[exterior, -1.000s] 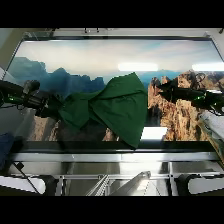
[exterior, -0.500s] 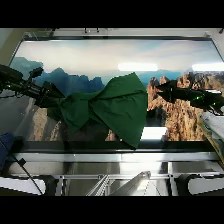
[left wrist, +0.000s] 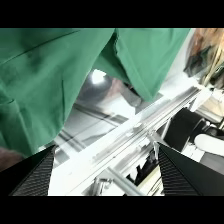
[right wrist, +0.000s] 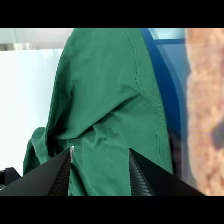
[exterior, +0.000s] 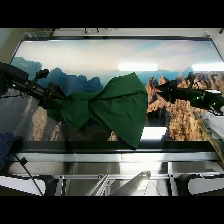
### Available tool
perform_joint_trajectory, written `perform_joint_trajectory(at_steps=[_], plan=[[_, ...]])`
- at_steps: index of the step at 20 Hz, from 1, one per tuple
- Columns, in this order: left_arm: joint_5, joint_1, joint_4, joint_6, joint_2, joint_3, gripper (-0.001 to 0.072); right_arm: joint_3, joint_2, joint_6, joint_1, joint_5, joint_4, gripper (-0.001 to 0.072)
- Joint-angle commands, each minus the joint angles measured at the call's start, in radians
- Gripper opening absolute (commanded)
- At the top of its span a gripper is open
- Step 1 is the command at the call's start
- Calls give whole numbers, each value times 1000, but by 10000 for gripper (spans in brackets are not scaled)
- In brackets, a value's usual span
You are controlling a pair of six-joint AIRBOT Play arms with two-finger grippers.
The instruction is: Fold the shirts.
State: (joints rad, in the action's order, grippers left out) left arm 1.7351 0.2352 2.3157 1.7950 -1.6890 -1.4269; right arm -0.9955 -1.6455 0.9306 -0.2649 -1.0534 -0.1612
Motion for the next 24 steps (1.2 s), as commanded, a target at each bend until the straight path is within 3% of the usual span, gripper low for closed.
perform_joint_trajectory(at_steps=[1,5,10,15,16,17,19,21,22,23,24], plan=[[-19,33,-24,3,14,-1,698,-1,-3,2,3,44,-7,417],[-107,71,-19,3,17,-1,698,-89,-96,81,42,130,-137,447],[-119,23,-21,3,10,-1,698,-264,-205,320,131,130,-420,437],[11,-8,-21,-24,-61,-1,697,-319,-228,323,220,134,-430,425],[19,-9,-21,-26,-68,-1,697,-325,-228,323,228,132,-430,321],[13,-8,-21,-26,-68,-1,697,-328,-228,323,233,129,-430,281],[-1,-8,-21,-27,-68,-1,697,-333,-228,308,234,102,-421,103],[26,-8,-21,-32,-68,-1,697,-333,-227,296,233,80,-395,119],[55,-8,-21,-32,-68,-1,697,-333,-227,297,232,77,-392,170],[73,-7,-21,-32,-63,-1,697,-333,-227,297,232,76,-393,158],[64,-4,-21,-31,-53,-1,697,-333,-227,297,232,77,-393,90]])
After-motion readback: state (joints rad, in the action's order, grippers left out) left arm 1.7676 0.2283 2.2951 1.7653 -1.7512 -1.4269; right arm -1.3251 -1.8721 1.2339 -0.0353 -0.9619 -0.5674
